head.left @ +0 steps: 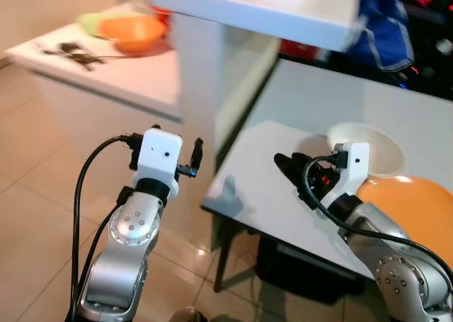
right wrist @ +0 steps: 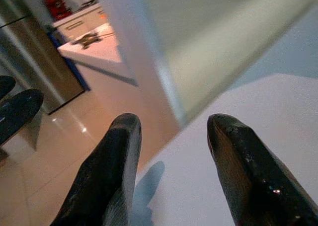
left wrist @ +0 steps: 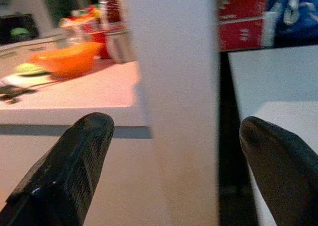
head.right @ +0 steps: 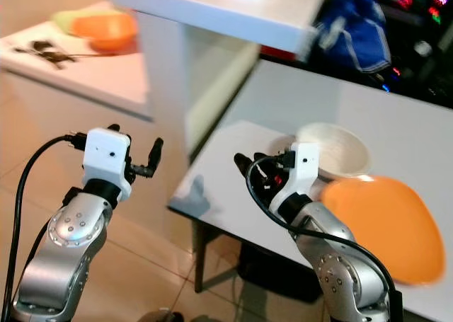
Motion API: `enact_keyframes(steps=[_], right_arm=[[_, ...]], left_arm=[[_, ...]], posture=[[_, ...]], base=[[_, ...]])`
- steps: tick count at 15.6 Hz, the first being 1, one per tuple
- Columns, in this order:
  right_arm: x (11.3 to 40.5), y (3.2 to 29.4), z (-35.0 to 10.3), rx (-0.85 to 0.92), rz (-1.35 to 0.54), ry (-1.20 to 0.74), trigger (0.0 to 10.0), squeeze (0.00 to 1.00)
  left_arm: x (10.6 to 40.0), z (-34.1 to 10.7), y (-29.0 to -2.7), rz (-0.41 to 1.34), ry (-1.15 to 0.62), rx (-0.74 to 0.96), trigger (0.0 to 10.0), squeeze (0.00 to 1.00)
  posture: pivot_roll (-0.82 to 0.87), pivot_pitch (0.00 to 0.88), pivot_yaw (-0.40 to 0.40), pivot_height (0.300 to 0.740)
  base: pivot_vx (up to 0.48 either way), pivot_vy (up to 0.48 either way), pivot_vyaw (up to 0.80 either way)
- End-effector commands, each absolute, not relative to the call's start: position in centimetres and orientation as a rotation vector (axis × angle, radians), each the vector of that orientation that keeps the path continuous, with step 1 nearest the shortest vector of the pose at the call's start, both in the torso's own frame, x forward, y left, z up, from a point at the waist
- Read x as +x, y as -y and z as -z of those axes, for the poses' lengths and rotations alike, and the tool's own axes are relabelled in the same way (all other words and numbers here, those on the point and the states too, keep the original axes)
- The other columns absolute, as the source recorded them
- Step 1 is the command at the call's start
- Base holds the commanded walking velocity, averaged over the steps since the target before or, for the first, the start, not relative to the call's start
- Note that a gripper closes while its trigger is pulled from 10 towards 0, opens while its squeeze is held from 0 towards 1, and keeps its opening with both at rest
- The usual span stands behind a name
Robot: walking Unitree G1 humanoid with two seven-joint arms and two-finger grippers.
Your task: Setting the table
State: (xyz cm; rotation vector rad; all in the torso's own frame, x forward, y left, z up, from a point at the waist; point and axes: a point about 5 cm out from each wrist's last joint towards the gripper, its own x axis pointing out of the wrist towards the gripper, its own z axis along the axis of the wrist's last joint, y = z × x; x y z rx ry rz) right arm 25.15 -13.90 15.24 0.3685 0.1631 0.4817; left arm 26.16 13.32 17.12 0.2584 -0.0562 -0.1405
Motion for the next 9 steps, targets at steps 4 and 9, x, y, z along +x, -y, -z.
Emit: enact_keyframes(steps=[4,9], right_arm=[[26.2,17.3,-14.6,0.35,-0.165,-0.104,10.0,0.0],[25.6,17.2,-12.3,0.217,-0.14,-0.15,10.0,0.0]], left_arm=[[27.2,-16.3,-14.5,0.062,0.085,0.323,10.0,0.0],[26.3,-14.9,-15.4,-0.02,0.106,0.256,10.0,0.0]], posture=[[0.0,0.0,-0.002,0.74],[0.01,0.0,-0.008,0.74]], base=[[0.0,0.0,0.8],[0.0,0.0,0.8]])
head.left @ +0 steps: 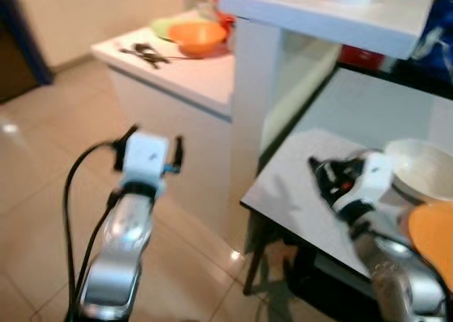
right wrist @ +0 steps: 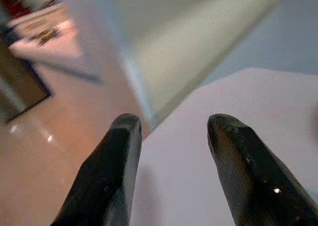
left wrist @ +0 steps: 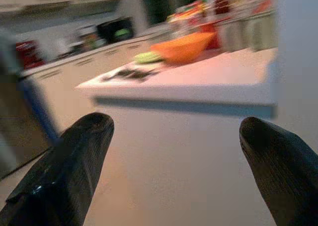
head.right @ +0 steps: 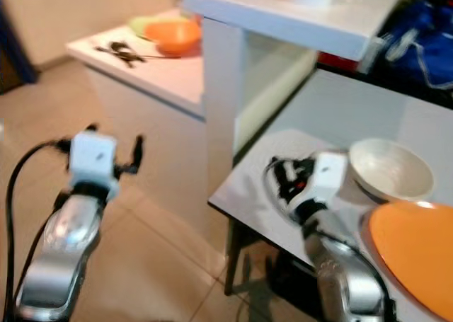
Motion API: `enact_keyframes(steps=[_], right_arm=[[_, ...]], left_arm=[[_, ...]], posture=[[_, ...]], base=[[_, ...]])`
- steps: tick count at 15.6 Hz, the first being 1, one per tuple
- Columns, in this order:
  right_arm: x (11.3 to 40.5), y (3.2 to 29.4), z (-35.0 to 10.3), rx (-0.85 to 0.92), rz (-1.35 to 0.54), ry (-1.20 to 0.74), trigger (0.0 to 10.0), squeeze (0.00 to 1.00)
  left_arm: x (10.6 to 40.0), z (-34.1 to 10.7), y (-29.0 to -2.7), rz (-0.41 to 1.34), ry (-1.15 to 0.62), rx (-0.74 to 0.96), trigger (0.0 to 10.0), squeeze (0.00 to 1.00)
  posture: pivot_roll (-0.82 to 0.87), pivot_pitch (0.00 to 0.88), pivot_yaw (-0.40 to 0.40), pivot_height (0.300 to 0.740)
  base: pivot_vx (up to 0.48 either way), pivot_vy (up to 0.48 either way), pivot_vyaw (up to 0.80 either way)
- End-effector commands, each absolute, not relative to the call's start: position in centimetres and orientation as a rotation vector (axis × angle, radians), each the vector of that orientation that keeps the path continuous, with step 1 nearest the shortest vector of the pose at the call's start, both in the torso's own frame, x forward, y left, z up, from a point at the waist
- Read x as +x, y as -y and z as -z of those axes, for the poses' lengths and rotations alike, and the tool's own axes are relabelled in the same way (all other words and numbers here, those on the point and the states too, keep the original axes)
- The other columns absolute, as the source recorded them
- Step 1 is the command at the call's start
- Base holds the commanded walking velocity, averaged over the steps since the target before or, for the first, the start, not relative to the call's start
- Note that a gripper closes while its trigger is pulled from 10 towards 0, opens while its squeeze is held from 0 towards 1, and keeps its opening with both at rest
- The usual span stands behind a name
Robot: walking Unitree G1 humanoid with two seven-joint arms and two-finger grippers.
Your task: Setting the table
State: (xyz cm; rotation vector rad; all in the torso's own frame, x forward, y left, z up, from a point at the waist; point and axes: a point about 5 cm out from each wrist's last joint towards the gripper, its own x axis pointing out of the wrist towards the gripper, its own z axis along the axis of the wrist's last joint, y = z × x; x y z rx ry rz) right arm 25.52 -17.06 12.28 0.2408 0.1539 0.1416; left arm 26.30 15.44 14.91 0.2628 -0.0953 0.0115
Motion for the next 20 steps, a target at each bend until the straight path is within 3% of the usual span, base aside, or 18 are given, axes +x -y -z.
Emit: enact_keyframes(steps=[1,3,5,10,14,20], right_arm=[[25.5,16.8,-12.3,0.175,-0.182,-0.125,10.0,0.0],[25.7,16.8,-12.6,0.194,-0.201,-0.091,10.0,0.0],[25.7,16.2,-13.5,0.243,-0.288,-0.037,10.0,0.0],[26.2,16.8,-13.0,0.197,-0.24,-0.027,10.0,0.0],[26.9,15.8,-13.8,0.209,-0.295,0.011,10.0,0.0],[27.7,14.4,-13.3,0.231,-0.349,-0.038,10.0,0.0]], left_arm=[[25.8,-14.6,-16.2,-0.056,0.124,0.207,10.0,0.0],[25.6,-14.7,-16.5,-0.018,0.12,0.117,10.0,0.0],[25.3,-15.0,-15.9,0.085,0.136,0.13,10.0,0.0],[25.2,-14.2,-17.1,0.055,0.124,0.158,10.0,0.0],[25.6,-15.6,-16.3,0.106,0.197,0.175,10.0,0.0],[26.2,-16.1,-16.2,0.143,0.184,0.177,10.0,0.0]], posture=[[0.01,0.0,-0.013,0.74],[0.02,0.0,-0.023,0.74],[0.02,0.0,-0.011,0.74],[0.0,0.0,-0.011,0.74],[0.02,0.0,-0.002,0.74],[0.04,0.0,-0.039,0.74]], base=[[0.0,0.0,0.8],[0.0,0.0,0.8],[0.0,0.0,0.8],[0.0,0.0,0.8],[0.0,0.0,0.8],[0.384,0.0,0.67]])
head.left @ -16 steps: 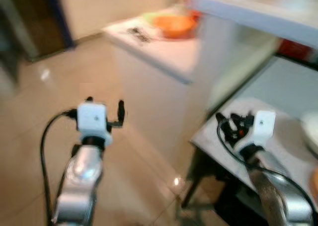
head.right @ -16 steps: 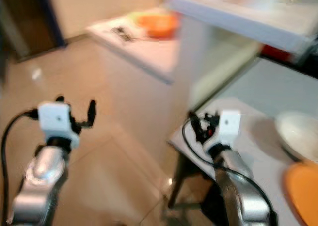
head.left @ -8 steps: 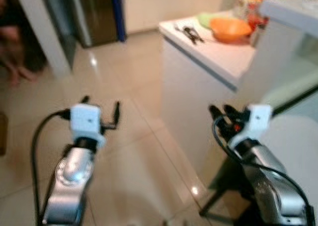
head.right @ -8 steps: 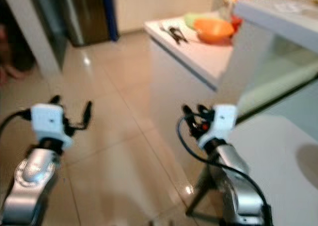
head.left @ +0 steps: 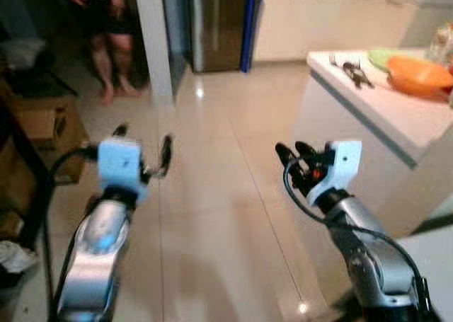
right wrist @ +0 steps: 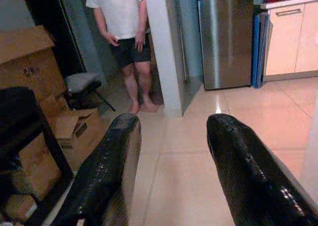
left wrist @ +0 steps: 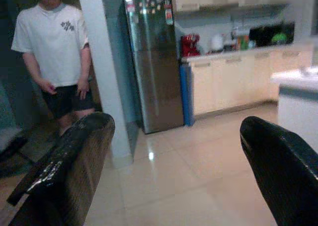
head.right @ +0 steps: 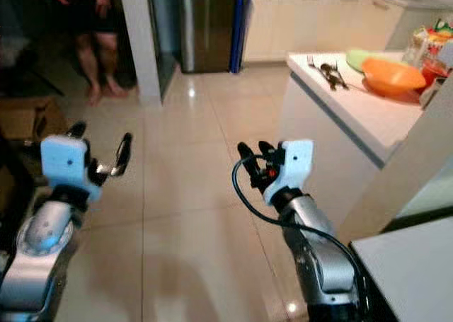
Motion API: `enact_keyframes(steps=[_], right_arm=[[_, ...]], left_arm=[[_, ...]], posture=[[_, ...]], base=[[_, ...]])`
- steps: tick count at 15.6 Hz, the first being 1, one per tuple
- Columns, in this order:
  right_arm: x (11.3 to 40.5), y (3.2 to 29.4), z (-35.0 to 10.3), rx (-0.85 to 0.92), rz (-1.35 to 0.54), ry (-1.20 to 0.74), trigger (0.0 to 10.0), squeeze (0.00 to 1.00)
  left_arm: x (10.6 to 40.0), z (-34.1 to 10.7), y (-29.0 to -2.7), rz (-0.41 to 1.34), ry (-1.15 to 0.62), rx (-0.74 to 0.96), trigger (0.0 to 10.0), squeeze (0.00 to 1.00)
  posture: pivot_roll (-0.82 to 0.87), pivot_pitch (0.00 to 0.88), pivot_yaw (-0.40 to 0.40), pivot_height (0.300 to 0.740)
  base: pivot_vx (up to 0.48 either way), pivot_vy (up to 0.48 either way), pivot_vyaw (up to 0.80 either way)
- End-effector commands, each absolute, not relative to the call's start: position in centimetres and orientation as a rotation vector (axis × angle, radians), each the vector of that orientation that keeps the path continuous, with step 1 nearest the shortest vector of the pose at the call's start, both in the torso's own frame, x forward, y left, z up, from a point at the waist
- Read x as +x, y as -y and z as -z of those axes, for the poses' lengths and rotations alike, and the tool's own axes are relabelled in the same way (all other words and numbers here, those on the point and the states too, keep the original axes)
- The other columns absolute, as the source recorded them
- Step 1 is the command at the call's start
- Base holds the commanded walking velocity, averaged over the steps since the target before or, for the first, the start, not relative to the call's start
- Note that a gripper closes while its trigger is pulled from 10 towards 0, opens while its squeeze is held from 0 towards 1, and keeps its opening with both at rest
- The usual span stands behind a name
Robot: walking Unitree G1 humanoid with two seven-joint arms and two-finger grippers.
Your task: Setting the table
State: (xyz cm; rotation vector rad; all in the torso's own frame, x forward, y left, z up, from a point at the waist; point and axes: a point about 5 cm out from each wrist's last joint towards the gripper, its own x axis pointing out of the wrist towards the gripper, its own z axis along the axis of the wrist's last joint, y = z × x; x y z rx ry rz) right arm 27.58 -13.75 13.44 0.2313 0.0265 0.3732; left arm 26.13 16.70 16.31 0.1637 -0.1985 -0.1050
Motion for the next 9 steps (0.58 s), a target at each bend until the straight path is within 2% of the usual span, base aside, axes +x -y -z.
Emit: enact_keyframes(steps=[1,3,7,9], right_arm=[[27.9,14.5,-13.1,0.237,-0.349,-0.055,10.0,0.0],[28.0,14.6,-13.2,0.222,-0.351,-0.046,10.0,0.0],[27.9,14.8,-13.8,0.216,-0.354,-0.026,10.0,0.0],[28.2,15.2,-14.4,0.284,-0.335,0.005,10.0,0.0]], left_arm=[[26.0,-16.5,-16.3,0.114,0.198,0.146,10.0,0.0],[25.9,-16.3,-16.5,0.108,0.188,0.15,10.0,0.0],[26.4,-16.7,-16.0,0.152,0.193,0.173,10.0,0.0],[26.6,-17.3,-15.6,0.166,0.212,0.173,10.0,0.0]], posture=[[0.04,0.0,-0.058,0.74],[0.05,0.0,-0.06,0.74],[0.03,0.0,-0.048,0.74],[0.05,0.0,-0.063,0.74]], base=[[0.409,0.0,0.0],[0.411,0.0,0.0],[0.411,0.0,0.72],[0.411,0.0,0.0]])
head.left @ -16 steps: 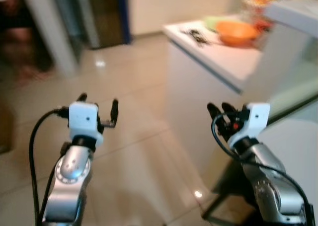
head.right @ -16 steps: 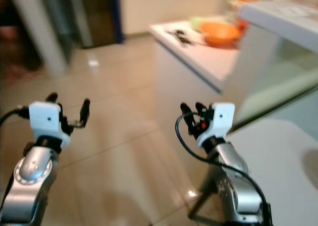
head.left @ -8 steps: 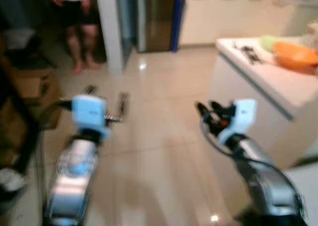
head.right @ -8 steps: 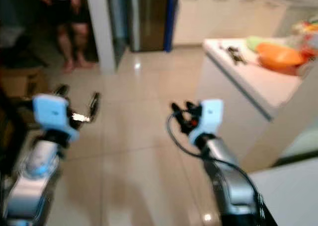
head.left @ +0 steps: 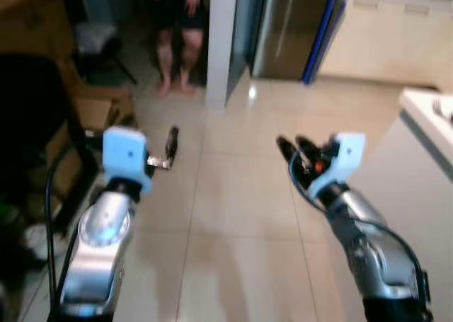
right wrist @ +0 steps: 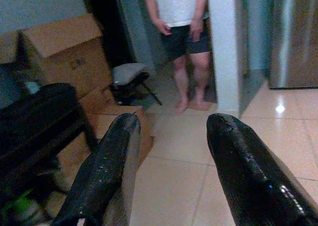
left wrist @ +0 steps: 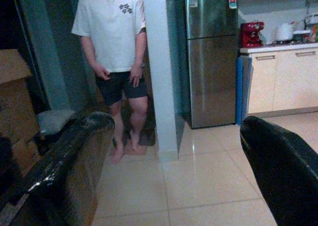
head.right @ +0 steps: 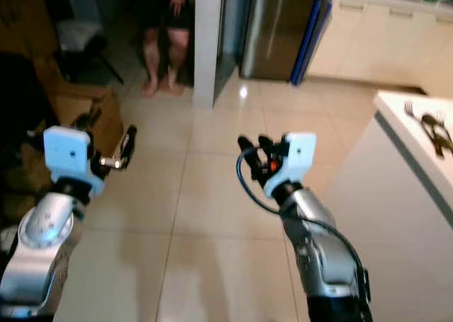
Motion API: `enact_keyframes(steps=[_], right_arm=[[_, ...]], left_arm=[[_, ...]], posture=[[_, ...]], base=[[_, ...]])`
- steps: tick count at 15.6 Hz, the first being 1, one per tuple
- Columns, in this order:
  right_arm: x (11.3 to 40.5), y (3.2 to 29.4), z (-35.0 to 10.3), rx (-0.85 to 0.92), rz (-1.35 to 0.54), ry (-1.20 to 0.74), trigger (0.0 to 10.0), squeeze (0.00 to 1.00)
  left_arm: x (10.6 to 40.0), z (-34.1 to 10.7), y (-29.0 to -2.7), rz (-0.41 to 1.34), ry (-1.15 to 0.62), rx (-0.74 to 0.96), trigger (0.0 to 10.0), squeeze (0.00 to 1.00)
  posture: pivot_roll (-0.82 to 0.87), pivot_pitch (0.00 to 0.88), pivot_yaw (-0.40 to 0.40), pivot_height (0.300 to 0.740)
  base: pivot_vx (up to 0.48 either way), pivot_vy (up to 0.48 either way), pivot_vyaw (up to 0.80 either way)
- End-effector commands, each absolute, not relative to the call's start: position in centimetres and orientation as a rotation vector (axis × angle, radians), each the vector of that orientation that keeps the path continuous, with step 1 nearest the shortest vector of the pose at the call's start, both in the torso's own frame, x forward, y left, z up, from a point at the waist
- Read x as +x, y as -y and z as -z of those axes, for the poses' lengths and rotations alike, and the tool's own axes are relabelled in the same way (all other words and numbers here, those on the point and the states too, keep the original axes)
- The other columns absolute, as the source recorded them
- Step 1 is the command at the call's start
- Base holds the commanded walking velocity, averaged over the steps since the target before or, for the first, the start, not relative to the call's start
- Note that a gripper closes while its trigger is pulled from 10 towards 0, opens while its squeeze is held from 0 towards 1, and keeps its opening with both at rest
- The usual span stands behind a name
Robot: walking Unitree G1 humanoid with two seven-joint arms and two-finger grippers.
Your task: Setting the table
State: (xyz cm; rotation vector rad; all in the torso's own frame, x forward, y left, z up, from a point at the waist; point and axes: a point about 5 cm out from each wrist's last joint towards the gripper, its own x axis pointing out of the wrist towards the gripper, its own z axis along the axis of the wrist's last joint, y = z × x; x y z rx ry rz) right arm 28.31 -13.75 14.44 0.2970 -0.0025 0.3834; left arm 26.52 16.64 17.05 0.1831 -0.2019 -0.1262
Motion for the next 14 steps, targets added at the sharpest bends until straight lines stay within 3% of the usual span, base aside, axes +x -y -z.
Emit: enact_keyframes(steps=[1,6,14], right_arm=[[28.5,15.0,-14.7,0.316,-0.338,0.016,10.0,0.0],[28.1,16.1,-17.0,0.362,-0.238,0.112,10.0,0.0],[27.4,16.5,-18.0,0.278,-0.179,0.113,10.0,0.0]], left_arm=[[26.4,-17.4,-16.0,0.155,0.214,0.184,10.0,0.0],[27.1,-18.3,-16.9,0.166,0.225,0.233,10.0,0.0],[27.4,-18.0,-15.2,0.268,0.202,0.22,10.0,0.0]], posture=[[0.06,0.0,-0.074,0.74],[0.02,0.0,-0.048,0.74],[0.0,0.0,-0.03,0.74]], base=[[0.409,0.0,0.0],[0.414,0.0,-0.64],[0.409,0.0,-0.8]])
